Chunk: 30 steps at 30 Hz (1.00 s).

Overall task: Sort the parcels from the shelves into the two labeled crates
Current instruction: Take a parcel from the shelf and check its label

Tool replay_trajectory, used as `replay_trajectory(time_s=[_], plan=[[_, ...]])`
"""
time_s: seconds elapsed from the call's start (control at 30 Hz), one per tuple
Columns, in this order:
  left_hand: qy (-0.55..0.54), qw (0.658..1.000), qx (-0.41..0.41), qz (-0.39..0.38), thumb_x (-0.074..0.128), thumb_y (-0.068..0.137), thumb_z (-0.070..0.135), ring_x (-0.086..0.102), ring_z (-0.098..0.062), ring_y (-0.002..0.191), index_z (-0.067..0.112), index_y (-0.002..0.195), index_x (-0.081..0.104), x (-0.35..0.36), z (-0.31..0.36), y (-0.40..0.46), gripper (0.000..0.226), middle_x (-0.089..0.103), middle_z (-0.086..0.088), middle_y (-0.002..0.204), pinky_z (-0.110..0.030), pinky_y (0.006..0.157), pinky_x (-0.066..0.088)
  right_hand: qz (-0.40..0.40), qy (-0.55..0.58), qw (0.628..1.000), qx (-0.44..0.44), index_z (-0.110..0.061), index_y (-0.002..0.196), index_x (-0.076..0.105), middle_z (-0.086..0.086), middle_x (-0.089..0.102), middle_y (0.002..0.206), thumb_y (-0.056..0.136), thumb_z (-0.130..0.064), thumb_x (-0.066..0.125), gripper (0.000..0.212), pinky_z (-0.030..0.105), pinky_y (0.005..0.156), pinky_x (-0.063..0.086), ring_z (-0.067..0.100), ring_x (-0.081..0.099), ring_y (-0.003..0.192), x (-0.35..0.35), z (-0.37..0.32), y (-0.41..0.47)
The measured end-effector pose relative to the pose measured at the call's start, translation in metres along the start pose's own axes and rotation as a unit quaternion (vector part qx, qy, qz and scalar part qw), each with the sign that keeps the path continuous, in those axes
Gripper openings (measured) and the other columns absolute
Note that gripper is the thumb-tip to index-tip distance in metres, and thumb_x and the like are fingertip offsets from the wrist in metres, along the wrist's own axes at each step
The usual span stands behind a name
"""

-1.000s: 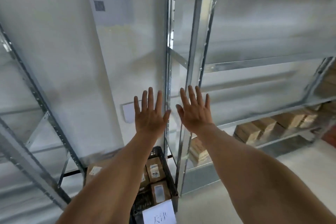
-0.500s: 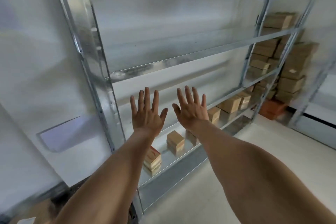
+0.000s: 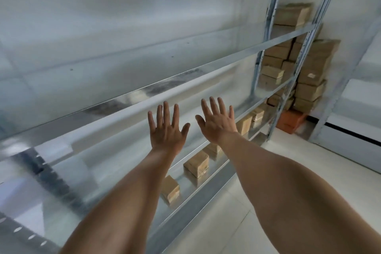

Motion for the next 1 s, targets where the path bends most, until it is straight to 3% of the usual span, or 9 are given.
replay_trajectory(time_s=[0.23,0.53,1.0], plan=[[0.016,1.0,-0.015,-0.002,0.017,0.101,0.063,0.003,-0.029,0.155,0.023,0.161,0.003,0.044,0.124,0.095,0.073,-0.001,-0.012,0.168,-0.054,0.119,-0.01,-0.015,0.013,1.0,-0.006,-0.031,0.16,-0.006,-0.002,-0.011,0.168,0.104,-0.058,0.011,0.064,0.055,0.123,-0.006,0.024,-0.017,0.154,0.025,0.146,0.093],[0.004,0.998,-0.055,-0.024,0.01,0.1,0.064,-0.01,-0.027,0.155,0.025,0.16,-0.008,0.065,0.301,0.224,0.073,-0.014,-0.009,0.167,-0.053,0.118,-0.016,-0.026,0.0,0.999,-0.035,-0.031,0.16,-0.009,-0.002,-0.014,0.168,0.104,-0.057,0.011,0.065,0.054,0.121,-0.009,0.024,-0.019,0.153,-0.002,0.344,0.212],[-0.014,0.999,-0.052,-0.009,0.008,0.1,0.064,-0.01,-0.027,0.155,0.025,0.159,-0.009,0.132,0.496,0.439,0.073,-0.015,-0.008,0.167,-0.054,0.12,-0.013,-0.024,-0.017,0.999,-0.041,-0.029,0.16,-0.009,-0.002,-0.015,0.167,0.105,-0.057,0.01,0.065,0.053,0.12,-0.01,0.024,-0.019,0.153,0.004,0.554,0.401]])
Point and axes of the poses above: each hand's wrist, its own y-axis towards the middle knuckle, its own x-axis out of the palm, z = x × y, the point moved 9 cm from there along y, towards the middle knuckle
